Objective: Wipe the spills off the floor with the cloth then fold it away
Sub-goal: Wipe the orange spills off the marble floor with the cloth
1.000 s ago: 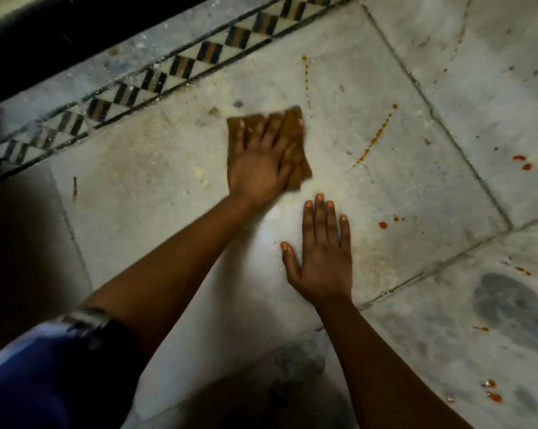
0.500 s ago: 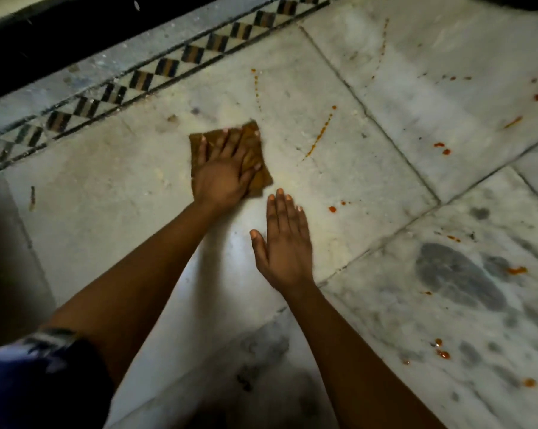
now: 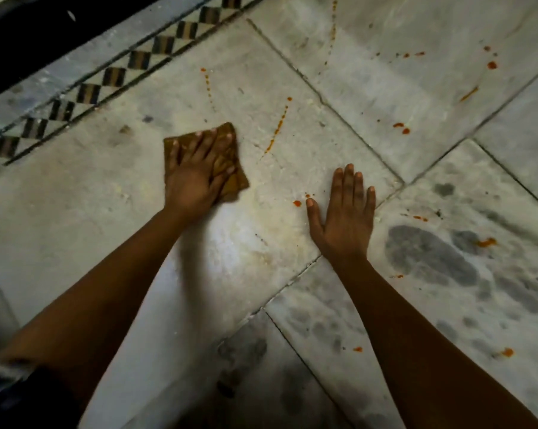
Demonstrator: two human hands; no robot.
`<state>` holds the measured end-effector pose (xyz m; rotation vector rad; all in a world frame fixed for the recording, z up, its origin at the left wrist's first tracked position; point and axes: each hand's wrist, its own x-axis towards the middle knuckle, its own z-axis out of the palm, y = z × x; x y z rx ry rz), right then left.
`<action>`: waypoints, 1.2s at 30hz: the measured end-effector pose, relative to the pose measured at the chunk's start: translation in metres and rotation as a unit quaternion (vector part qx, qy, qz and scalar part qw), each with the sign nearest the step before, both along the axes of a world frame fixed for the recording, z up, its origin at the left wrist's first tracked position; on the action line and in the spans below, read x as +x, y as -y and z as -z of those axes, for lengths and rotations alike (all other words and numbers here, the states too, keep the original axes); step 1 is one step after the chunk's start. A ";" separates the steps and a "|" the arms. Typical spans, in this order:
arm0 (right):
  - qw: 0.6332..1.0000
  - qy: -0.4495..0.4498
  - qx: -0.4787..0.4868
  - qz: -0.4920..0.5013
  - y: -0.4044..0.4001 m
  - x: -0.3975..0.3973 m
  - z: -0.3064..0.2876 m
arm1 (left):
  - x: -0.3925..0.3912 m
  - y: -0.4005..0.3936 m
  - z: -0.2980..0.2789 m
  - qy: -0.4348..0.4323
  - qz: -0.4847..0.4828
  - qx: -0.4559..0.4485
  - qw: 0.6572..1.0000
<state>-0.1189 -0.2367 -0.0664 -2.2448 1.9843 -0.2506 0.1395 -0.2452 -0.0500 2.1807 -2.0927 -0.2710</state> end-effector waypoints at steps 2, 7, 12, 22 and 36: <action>1.000 -0.001 -0.003 0.007 -0.001 0.001 0.004 | 0.020 -0.011 0.003 0.013 -0.025 -0.005 1.000; 1.000 0.005 -0.009 0.008 0.002 0.002 0.004 | 0.036 0.063 0.006 0.013 -0.189 0.001 0.982; 1.000 -0.007 0.010 0.008 0.003 0.002 0.003 | 0.005 0.094 0.003 0.006 -0.109 0.019 0.994; 0.999 -0.023 0.030 0.013 0.004 0.003 0.000 | 0.048 0.145 0.001 0.019 -0.207 0.046 0.977; 0.999 -0.013 0.042 0.016 0.005 0.003 -0.003 | -0.010 0.175 0.000 -0.005 -0.120 0.029 0.992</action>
